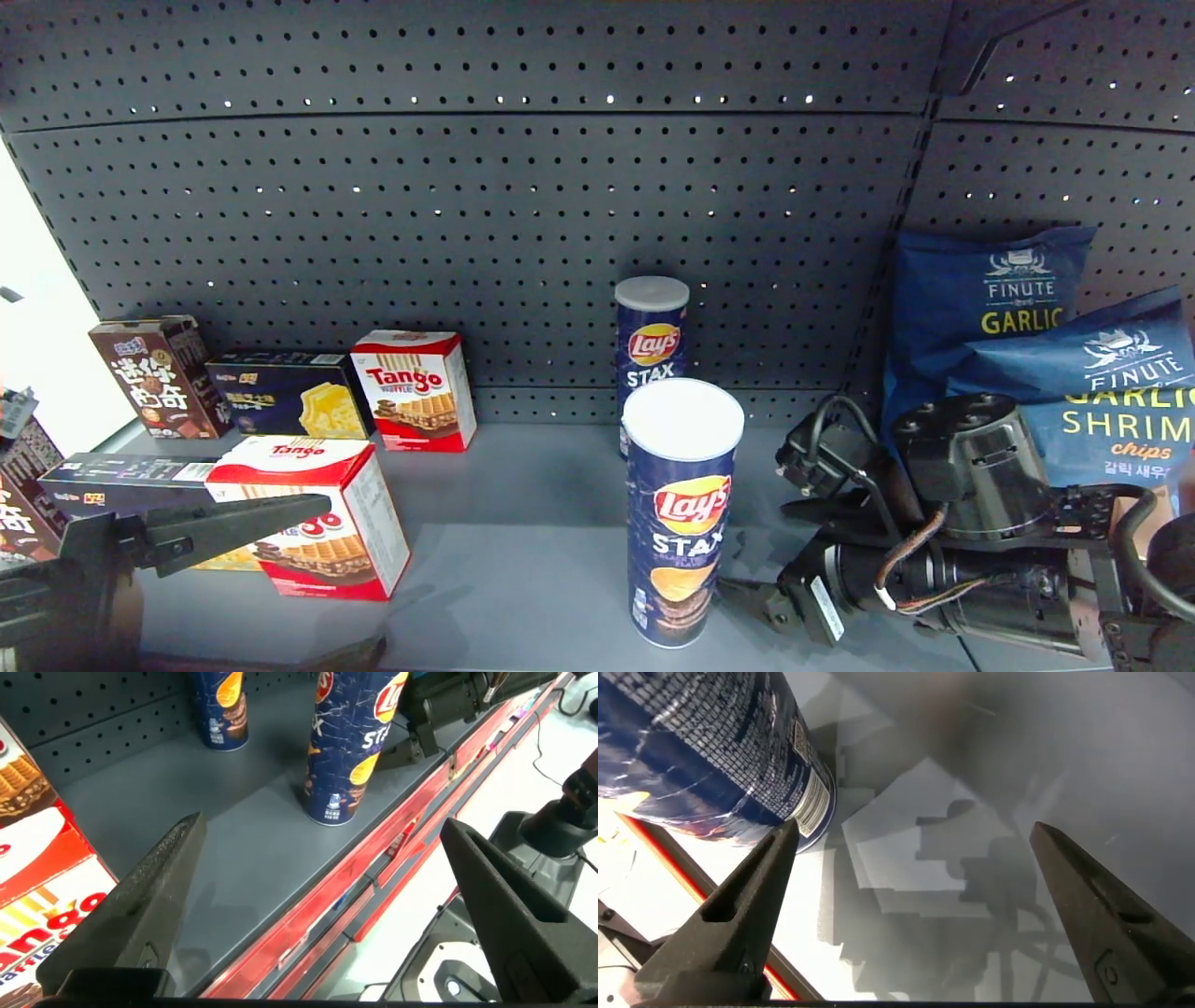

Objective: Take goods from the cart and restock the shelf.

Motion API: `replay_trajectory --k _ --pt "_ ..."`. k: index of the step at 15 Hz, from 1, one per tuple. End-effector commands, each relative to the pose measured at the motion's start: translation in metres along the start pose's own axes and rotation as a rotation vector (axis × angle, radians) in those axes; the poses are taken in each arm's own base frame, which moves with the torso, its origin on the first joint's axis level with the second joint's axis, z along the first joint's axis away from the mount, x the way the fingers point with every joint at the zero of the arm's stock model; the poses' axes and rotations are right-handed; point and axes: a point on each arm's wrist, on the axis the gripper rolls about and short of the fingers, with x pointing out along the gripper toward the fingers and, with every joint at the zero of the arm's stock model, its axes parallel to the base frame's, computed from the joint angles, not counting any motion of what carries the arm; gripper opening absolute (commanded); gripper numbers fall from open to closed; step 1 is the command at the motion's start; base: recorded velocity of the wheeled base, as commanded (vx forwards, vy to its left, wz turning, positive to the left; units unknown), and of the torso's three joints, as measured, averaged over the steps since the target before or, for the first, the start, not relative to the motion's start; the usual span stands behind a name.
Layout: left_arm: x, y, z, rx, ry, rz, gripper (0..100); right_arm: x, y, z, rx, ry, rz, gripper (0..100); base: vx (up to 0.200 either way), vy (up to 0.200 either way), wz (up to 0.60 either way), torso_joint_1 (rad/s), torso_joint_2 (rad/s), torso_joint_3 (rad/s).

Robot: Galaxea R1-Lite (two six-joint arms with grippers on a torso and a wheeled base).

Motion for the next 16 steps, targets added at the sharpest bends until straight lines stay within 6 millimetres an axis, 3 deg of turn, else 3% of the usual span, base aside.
replay_trajectory --k 1,5,8,10,12,13,14,16 --pt "0.0 0.0 0.0 -0.002 0.002 0.0 100 0.001 0.001 0.001 -0.003 -0.001 0.004 100 0.0 0.0 0.0 0.0 0.0 0.0" --pt "-0.001 0.0 -0.004 -0.007 0.004 0.0 100 0.005 0.002 0.003 -0.004 -0.003 0.005 100 0.0 0.0 0.0 0.0 0.0 0.0" --pt "-0.008 -0.003 -0.004 -0.001 -0.017 0.004 100 -0.007 -0.012 0.013 0.035 -0.081 -0.041 100 0.0 0.0 0.0 0.0 0.0 0.0" --pt "-0.017 -0.006 -0.002 0.019 -0.059 0.004 100 -0.051 -0.03 0.035 0.075 -0.251 -0.117 100 0.0 0.0 0.0 0.0 0.0 0.0" --pt "-0.029 -0.008 -0.002 0.034 -0.108 0.043 100 -0.099 -0.041 0.04 0.098 -0.391 -0.187 100 0.0 0.0 0.0 0.0 0.0 0.0" --pt "-0.033 -0.007 -0.004 0.036 -0.119 0.063 100 -0.113 -0.046 0.039 0.107 -0.429 -0.218 100 0.0 0.0 0.0 0.0 0.0 0.0" --pt "-0.043 -0.009 -0.01 0.057 -0.152 0.101 100 -0.148 -0.056 0.029 0.132 -0.503 -0.316 100 0.0 0.0 0.0 0.0 0.0 0.0" --pt "-0.058 -0.015 -0.028 0.096 -0.18 0.173 100 -0.19 -0.066 0.001 0.183 -0.571 -0.52 100 0.0 0.0 0.0 0.0 0.0 0.0"
